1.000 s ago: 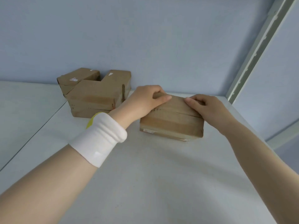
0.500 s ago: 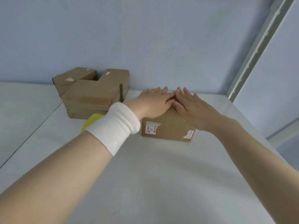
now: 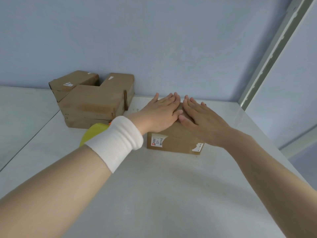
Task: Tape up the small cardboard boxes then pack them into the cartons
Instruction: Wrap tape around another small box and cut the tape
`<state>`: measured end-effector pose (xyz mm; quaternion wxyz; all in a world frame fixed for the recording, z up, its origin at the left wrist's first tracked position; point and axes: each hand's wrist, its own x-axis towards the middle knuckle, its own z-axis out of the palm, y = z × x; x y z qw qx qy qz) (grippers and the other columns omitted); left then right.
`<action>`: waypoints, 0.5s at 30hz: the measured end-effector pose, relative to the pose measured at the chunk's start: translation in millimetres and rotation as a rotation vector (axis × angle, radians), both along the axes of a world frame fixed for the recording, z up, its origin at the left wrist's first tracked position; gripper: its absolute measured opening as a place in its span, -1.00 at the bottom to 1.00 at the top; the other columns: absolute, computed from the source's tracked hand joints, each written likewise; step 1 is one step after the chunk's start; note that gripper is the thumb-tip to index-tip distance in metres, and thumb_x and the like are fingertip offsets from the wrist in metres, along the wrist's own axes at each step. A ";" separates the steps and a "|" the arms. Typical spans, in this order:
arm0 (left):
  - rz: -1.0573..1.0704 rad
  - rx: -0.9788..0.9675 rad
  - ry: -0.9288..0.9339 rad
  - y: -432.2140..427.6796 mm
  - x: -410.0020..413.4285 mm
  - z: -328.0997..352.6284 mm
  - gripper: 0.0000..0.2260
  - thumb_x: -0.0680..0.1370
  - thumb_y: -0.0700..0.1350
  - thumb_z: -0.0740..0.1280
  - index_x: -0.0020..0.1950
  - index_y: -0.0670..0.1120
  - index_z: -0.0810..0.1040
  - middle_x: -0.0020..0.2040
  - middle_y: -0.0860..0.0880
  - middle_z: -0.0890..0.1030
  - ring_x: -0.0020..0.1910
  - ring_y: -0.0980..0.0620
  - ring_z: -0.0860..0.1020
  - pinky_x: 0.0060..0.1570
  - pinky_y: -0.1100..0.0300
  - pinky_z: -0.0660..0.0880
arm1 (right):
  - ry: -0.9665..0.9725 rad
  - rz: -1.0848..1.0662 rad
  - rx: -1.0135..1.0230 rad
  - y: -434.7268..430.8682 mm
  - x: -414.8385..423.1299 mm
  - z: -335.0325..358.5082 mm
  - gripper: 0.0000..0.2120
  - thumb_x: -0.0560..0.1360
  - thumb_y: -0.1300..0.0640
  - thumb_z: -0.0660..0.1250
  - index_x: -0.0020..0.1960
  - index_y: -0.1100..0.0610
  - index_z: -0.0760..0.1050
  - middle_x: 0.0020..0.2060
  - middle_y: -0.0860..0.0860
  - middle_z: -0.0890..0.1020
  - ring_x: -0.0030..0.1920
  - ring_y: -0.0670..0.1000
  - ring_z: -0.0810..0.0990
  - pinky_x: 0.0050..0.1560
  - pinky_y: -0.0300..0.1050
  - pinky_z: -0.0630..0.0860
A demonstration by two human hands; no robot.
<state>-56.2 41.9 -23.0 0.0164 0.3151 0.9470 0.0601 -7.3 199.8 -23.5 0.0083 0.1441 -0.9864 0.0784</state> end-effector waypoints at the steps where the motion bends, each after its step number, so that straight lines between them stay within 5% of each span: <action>1: 0.012 0.032 0.011 0.2 2.5 1.3 -0.50 0.65 0.04 -0.14 0.54 -0.12 -0.13 0.56 -0.06 -0.12 0.53 0.07 -0.14 0.47 0.03 -0.24 | -0.005 -0.006 -0.028 -0.9 0.6 0.8 -0.39 0.59 -0.14 -0.11 0.53 0.13 -0.13 0.54 -0.01 -0.10 0.52 -0.10 -0.16 0.47 -0.16 -0.22; 5: 0.212 0.458 -0.052 -5.6 10.8 3.9 -0.43 0.63 0.08 0.05 0.54 -0.15 -0.07 0.55 -0.15 -0.09 0.53 -0.02 -0.15 0.48 0.02 -0.16 | 0.011 -0.232 -0.603 3.4 2.7 2.3 -0.43 0.61 -0.11 0.02 0.53 0.08 0.01 0.54 0.00 -0.03 0.52 -0.03 -0.15 0.48 -0.06 -0.18; 7: 0.402 0.707 -0.278 -14.8 12.3 2.5 -0.39 0.61 0.11 0.12 0.53 -0.17 0.02 0.52 -0.18 0.13 0.52 -0.08 0.06 0.47 0.05 0.05 | -0.136 -0.470 -0.911 9.3 9.3 -0.9 -0.44 0.58 -0.19 0.04 0.50 0.04 0.14 0.50 0.03 0.18 0.48 0.04 0.16 0.46 -0.01 0.08; 10: 0.394 0.834 -0.546 -28.6 19.6 -7.5 -0.58 0.58 0.09 0.20 0.32 -0.15 0.39 0.25 -0.11 0.53 0.26 -0.08 0.48 0.35 0.01 0.33 | -0.294 -0.431 -1.099 17.3 21.7 -14.2 -0.63 0.59 -0.12 0.10 0.23 0.07 0.47 0.07 -0.01 0.61 0.03 -0.04 0.59 0.11 -0.09 0.51; 12: 0.287 0.947 -0.491 -36.4 33.5 -17.7 -0.55 0.58 -0.04 0.26 0.43 -0.10 0.28 0.33 -0.02 0.47 0.31 0.03 0.44 0.38 0.06 0.30 | -0.127 -0.294 -1.148 24.1 32.1 -26.2 -0.69 0.60 0.05 0.18 0.31 0.07 0.42 0.08 -0.09 0.60 0.07 -0.11 0.58 0.16 -0.14 0.49; 15: 0.176 1.057 -0.566 -46.8 58.4 -43.0 -0.28 0.53 -0.21 0.33 0.55 -0.01 -0.03 0.45 0.10 0.29 0.40 0.19 0.30 0.43 0.15 0.20 | -0.060 -0.066 -1.220 38.8 59.2 -53.6 -0.54 0.57 0.35 0.18 0.39 0.02 0.26 0.29 -0.10 0.47 0.24 -0.22 0.48 0.14 -0.33 0.47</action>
